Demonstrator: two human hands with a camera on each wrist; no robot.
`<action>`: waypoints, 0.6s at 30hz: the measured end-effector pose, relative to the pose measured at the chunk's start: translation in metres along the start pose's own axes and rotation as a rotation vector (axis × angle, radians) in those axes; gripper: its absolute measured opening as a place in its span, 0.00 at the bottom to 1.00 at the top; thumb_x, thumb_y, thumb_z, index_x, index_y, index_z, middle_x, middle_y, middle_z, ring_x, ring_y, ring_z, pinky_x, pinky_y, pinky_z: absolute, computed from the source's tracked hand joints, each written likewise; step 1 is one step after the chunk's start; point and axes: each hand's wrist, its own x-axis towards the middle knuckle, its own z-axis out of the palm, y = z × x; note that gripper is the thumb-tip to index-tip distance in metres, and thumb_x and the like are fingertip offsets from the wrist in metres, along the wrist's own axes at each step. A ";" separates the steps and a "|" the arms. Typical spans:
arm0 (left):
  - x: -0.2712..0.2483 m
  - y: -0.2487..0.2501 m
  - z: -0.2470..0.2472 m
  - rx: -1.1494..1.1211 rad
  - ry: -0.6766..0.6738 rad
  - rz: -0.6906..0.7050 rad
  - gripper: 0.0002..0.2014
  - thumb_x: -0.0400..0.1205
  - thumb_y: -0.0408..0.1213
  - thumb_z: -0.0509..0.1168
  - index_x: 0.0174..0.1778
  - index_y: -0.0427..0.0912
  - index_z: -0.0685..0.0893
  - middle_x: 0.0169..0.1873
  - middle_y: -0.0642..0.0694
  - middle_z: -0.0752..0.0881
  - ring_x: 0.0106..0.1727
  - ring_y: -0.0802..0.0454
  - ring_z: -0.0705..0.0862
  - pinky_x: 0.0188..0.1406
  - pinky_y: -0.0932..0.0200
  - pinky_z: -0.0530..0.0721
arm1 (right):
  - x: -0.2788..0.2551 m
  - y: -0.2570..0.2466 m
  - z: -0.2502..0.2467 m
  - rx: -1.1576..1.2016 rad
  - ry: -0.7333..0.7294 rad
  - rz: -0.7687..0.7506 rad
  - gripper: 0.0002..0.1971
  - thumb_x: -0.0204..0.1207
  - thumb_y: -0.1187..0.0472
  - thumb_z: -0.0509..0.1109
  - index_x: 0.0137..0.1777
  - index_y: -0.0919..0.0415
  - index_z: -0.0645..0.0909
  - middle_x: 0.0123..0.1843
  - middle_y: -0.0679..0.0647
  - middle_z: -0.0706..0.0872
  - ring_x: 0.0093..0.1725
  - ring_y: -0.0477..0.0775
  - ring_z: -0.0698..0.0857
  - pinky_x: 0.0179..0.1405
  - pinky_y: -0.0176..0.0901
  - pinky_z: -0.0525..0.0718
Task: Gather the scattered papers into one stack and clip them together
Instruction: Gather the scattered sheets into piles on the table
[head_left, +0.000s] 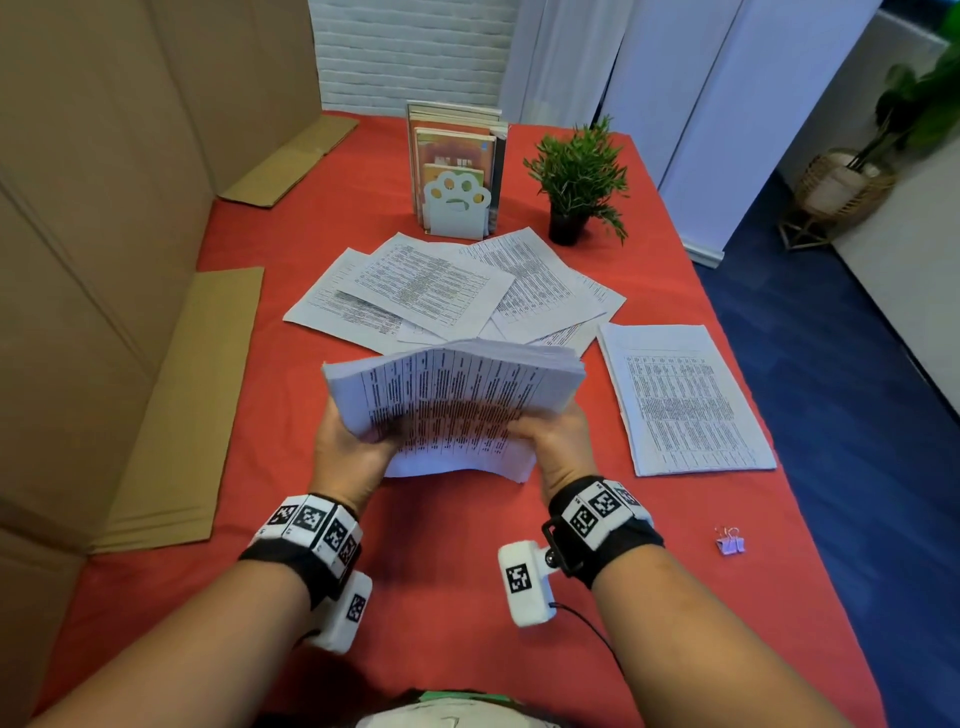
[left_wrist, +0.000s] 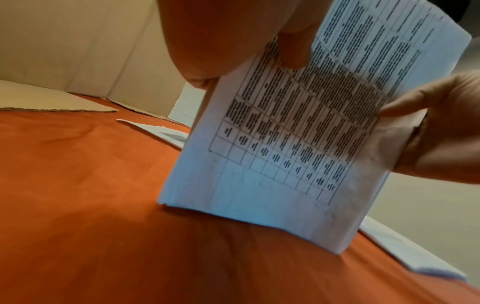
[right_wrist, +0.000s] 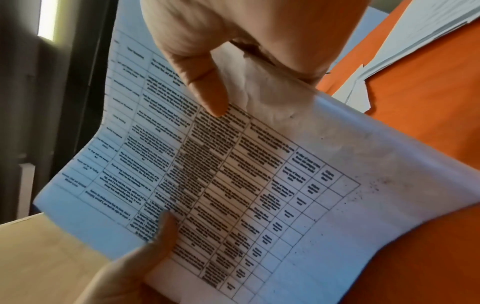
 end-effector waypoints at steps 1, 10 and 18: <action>-0.002 -0.001 0.000 0.008 -0.009 -0.006 0.25 0.69 0.15 0.71 0.62 0.30 0.76 0.45 0.49 0.87 0.43 0.65 0.87 0.45 0.71 0.84 | 0.001 0.001 -0.001 0.001 -0.003 0.017 0.24 0.50 0.75 0.69 0.50 0.60 0.81 0.42 0.58 0.86 0.46 0.60 0.84 0.52 0.59 0.84; -0.003 -0.009 -0.005 0.052 0.014 -0.072 0.33 0.66 0.15 0.73 0.64 0.32 0.68 0.51 0.40 0.85 0.50 0.55 0.87 0.48 0.66 0.86 | 0.001 0.013 -0.004 -0.078 -0.026 0.034 0.17 0.58 0.76 0.71 0.46 0.60 0.80 0.37 0.54 0.86 0.36 0.48 0.86 0.43 0.46 0.85; -0.005 -0.005 0.004 0.095 0.074 -0.109 0.19 0.74 0.17 0.66 0.58 0.38 0.79 0.43 0.55 0.86 0.37 0.76 0.85 0.48 0.72 0.84 | 0.002 0.008 -0.003 -0.268 -0.111 -0.042 0.08 0.78 0.65 0.68 0.55 0.60 0.83 0.50 0.58 0.89 0.54 0.61 0.88 0.62 0.61 0.83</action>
